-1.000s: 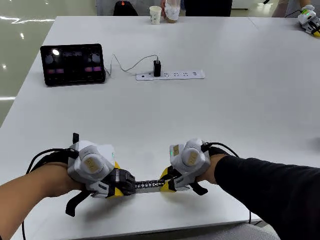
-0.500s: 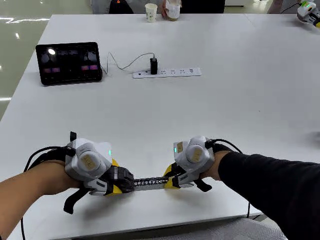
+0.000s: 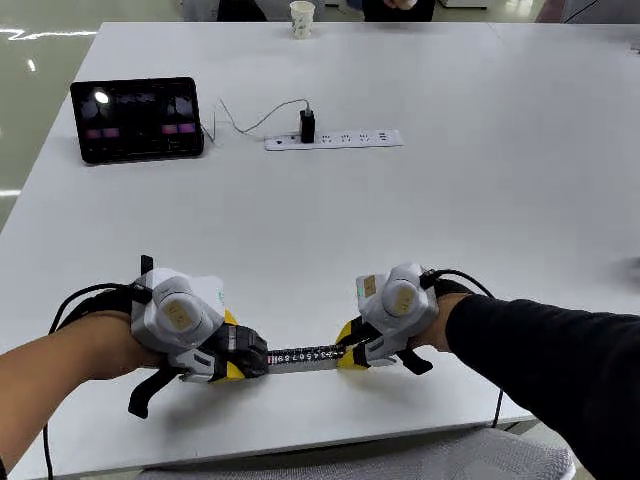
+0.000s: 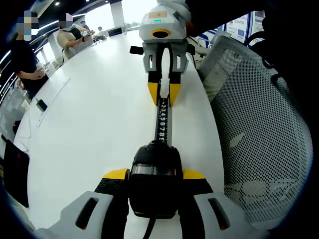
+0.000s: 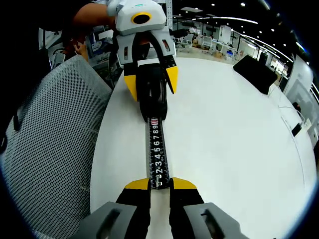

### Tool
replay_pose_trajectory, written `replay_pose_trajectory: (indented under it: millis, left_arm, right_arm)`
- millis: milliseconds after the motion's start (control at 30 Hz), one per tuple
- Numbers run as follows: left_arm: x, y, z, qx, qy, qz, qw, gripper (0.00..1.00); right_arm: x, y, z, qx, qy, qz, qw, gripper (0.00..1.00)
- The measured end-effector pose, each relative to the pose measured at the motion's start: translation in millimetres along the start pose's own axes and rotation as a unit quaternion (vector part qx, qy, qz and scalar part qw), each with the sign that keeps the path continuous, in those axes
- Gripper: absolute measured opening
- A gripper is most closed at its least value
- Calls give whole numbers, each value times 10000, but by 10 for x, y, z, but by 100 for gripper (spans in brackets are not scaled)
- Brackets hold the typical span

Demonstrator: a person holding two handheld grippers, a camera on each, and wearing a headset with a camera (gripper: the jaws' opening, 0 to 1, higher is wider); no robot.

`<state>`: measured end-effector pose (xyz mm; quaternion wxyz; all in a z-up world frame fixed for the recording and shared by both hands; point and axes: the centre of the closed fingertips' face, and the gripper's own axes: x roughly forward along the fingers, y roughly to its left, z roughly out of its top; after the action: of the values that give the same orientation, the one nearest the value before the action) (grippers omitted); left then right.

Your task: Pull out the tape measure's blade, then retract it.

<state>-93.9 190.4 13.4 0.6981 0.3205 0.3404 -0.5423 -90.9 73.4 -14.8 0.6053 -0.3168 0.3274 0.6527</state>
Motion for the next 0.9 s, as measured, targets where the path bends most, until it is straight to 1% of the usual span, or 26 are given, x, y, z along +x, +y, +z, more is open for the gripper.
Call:
replay_pose_trajectory:
  millis: [900]
  left_arm:
    - [-3,4,1,-41,-43,11,10000,32]
  right_arm:
    - [-112,-22,-161,-8,97,-33,9999,10]
